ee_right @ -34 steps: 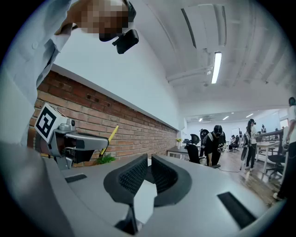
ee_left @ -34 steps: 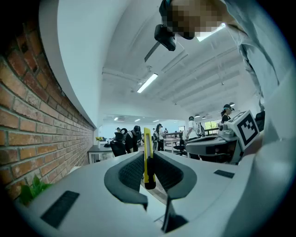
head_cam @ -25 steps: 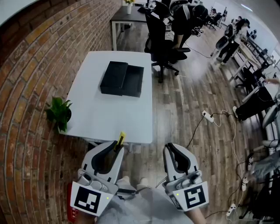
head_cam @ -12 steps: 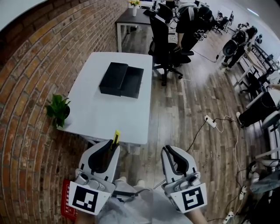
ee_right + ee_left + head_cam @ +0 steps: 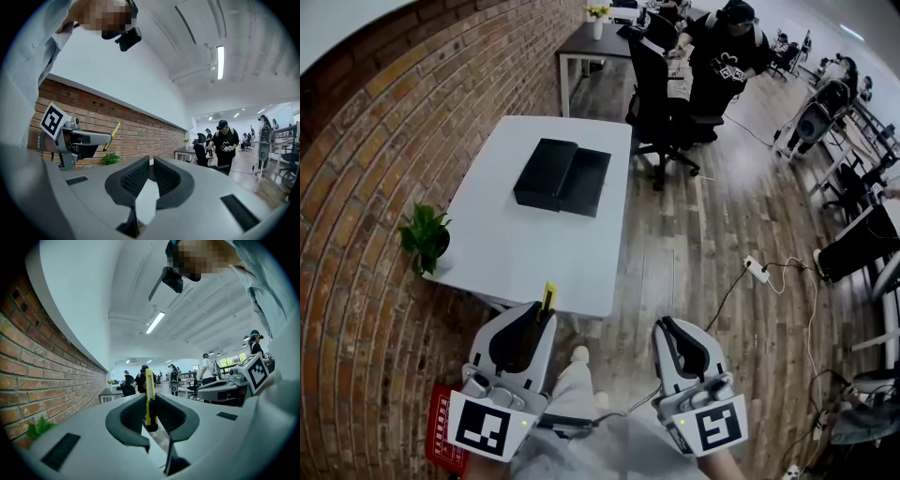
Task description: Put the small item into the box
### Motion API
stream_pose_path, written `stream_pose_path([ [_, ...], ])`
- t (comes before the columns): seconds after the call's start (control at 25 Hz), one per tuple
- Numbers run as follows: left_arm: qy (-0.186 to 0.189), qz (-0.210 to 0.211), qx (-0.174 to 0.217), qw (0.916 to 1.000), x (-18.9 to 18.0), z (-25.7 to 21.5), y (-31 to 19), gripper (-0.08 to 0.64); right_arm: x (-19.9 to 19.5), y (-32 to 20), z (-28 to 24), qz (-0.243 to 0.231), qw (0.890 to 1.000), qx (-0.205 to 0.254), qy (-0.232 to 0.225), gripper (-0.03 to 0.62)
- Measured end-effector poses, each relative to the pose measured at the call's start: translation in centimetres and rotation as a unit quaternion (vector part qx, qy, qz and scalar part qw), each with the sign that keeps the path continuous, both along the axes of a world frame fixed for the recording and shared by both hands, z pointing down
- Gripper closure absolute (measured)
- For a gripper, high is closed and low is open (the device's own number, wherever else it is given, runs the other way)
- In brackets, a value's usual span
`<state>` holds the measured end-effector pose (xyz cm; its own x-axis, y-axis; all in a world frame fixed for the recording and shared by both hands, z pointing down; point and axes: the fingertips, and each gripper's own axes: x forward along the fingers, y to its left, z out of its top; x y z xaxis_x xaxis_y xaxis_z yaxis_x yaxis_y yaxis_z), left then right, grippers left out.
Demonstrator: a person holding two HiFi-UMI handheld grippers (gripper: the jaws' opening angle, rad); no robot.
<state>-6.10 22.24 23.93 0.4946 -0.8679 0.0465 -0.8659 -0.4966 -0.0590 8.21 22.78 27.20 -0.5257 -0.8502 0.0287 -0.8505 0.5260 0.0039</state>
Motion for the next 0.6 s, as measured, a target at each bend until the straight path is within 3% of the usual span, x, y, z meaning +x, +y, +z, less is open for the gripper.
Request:
stream_pose_path([
  [0.6, 0.006, 0.024, 0.004, 0.9997, -0.4, -0.2, -12.4, 0.486, -0.5, -10.9, -0.4, 0.024, 1.000, 0.000, 0.012, 0.537],
])
